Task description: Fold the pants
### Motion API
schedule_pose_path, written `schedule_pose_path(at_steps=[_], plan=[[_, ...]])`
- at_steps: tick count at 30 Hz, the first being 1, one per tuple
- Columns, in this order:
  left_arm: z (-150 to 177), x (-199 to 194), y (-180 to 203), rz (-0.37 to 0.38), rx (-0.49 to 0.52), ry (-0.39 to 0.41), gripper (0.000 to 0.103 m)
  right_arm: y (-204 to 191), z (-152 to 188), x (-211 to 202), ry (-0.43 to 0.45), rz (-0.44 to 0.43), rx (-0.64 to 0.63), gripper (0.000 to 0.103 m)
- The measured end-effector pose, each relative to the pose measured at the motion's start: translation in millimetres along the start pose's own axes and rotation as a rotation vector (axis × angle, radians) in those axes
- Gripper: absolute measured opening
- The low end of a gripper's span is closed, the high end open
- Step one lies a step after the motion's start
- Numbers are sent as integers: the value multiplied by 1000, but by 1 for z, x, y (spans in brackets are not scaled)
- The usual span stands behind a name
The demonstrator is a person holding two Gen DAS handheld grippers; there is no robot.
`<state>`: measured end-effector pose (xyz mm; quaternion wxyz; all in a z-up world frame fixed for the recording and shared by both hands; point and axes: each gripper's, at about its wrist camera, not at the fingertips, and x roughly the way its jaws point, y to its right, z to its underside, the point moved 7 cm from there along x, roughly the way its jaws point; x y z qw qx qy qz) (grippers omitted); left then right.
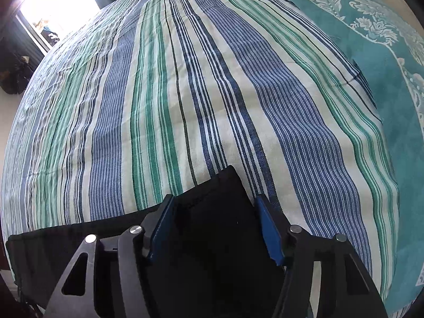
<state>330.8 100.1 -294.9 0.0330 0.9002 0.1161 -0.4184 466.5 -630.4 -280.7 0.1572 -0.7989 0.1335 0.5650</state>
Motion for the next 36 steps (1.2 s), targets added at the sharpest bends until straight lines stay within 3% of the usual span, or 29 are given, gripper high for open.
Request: schedule_pose_path(at_steps=[1,2,4,7,13,15,21,23,24,26,28,31,36], plan=[[0,0,0,-1,1,1,103,-1,2,-4,16,24,-24,20],[0,0,0,-2,1,2,103,-5,5,-11,35,30,-44,12],[0,1,1,-5,3,1,103,-10,15,-35,112,52,-95,9],[-1,1,2,-10,7,-2,103,-17,46,-87,255,0,-115,8],[-1,1,2,-20,14,-12,103,-8,179,-187,433,-92,25,8],[-1,1,2,-24,17,-17,103,2,233,-198,432,-76,107,8],[-4,1,2,-36,28,-82,103,24,351,-174,327,184,235,9],[-6,-5,2,-12,37,-148,102,40,369,-172,276,252,310,18],[-5,-13,2,12,23,-152,102,48,374,-181,307,262,338,25],[0,-36,-2,66,-21,-119,102,57,378,-209,409,288,383,68],[11,-56,-4,113,-23,-105,102,59,384,-244,533,294,416,83],[31,-82,-9,132,6,-78,102,40,392,-278,637,253,396,86],[62,-107,-28,119,21,-36,102,-15,407,-294,670,95,331,95]])
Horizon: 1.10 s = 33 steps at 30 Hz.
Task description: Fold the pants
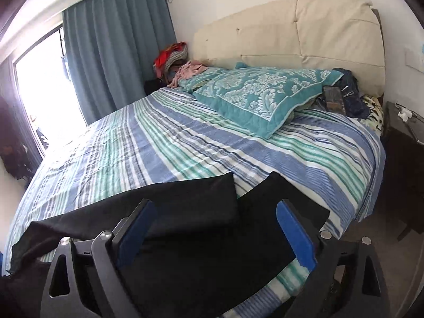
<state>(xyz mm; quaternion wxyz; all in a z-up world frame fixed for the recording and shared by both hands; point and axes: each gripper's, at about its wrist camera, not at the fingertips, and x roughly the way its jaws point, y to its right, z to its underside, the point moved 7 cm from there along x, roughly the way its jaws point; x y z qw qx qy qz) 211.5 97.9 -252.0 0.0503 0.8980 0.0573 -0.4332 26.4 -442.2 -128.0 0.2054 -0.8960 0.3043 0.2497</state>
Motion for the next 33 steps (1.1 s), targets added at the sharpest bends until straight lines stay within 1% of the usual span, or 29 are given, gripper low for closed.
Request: schedule_pose_path(at_steps=[2,4,7,10,13,18,22,25,33], plan=[[5,-2,-6,-2,-17,2,102,-24,14,-6,-29,-75,-17,95],[5,-1,-9,1,-29,-5,102,-45,27,-8,-63,-126,-58,95],[2,-7,-11,6,-40,18,102,-70,39,-8,-76,-157,-152,95],[1,-13,-16,13,-54,36,102,-83,45,-9,-69,-170,-198,95],[1,-15,-22,5,-79,40,102,-86,50,-7,-82,-179,-210,95],[1,-12,-31,-4,-125,29,102,-80,54,-4,-100,-161,-202,95],[2,-14,-31,-13,-124,36,102,-71,54,0,-113,-156,-157,95],[2,-14,-31,-17,-118,34,102,-68,54,2,-125,-168,-134,95],[3,-13,-33,-31,-120,30,102,-78,58,3,-140,-193,-157,95]])
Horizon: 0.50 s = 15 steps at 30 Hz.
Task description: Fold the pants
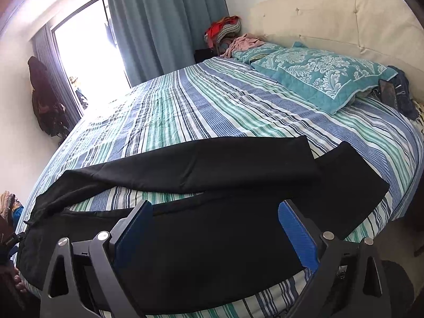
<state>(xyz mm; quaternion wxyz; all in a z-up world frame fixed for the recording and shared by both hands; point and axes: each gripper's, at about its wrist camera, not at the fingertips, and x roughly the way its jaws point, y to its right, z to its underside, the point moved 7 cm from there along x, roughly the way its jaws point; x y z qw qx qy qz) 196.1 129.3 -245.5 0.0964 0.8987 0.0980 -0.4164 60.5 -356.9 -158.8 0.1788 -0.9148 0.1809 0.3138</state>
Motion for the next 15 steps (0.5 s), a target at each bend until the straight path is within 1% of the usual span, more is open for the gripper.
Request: schedule_pose_path(at_steps=[9,12,13,15], plan=[[-3,-2,-4,-2,-21,10,102,-7,2,2,-11,-22,-17,95],[-5,-5,-5,0,-26,18,102,-9,2,2,-14,-46,-18,95],[-6,-5,-5,0,-26,21,102,-9,0,0,-7,-51,-17,95],[-6,-6,-7,-5,-26,22,102,-1,-7,-7,35,-47,13,95]])
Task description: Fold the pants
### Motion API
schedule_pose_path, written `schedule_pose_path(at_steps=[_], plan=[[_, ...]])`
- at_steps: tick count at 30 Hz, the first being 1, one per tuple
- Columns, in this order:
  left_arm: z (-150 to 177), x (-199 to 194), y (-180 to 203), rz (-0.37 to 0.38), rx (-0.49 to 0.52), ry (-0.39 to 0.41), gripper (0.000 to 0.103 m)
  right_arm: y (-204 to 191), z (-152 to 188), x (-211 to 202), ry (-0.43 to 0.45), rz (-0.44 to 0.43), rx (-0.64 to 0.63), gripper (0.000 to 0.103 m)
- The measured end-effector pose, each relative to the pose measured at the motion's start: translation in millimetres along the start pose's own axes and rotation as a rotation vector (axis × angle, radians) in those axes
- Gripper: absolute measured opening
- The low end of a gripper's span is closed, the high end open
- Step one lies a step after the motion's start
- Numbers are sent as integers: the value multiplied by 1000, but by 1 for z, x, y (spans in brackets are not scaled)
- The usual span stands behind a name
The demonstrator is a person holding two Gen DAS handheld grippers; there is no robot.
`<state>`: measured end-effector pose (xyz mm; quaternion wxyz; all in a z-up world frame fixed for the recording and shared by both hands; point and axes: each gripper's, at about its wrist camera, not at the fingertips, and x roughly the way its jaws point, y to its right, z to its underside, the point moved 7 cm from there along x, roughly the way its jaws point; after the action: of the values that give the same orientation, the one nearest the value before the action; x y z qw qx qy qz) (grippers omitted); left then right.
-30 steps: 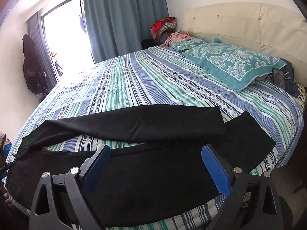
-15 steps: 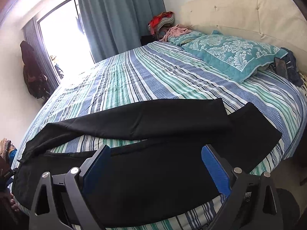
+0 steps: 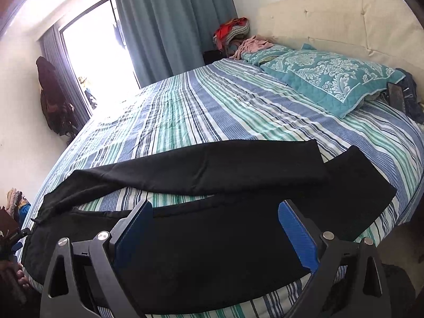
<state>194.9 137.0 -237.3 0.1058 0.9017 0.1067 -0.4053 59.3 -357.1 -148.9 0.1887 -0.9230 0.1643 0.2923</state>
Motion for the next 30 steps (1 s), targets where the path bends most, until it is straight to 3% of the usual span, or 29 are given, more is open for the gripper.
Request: schedule_pose_path(at_steps=[3,5,8,11,13,15,18,21,23,26,30], plan=[[1,0,-2,0,-8,-3,102,36,-13,-15,87,11,165,95],[1,1,-3,1,-15,-5,102,68,-13,-16,90,-4,326,95],[1,3,-3,1,-19,-9,102,89,-3,-3,23,-60,486,95],[3,6,0,1,-8,-15,102,69,2,17,-55,-190,496,94],[6,7,3,-2,11,-22,102,59,0,38,-109,-230,486,92],[8,7,5,-5,29,-26,102,69,-4,59,-126,-201,534,88],[9,6,6,-11,38,-24,102,105,-4,86,-144,-86,682,82],[10,10,6,-22,41,-32,102,133,-2,98,-139,-18,788,57],[14,15,8,-30,51,-50,102,145,-1,101,-154,52,799,7],[19,20,17,-37,89,-72,102,148,-8,95,-150,75,771,5],[20,21,35,-18,156,-84,102,117,-44,64,-74,26,571,5]])
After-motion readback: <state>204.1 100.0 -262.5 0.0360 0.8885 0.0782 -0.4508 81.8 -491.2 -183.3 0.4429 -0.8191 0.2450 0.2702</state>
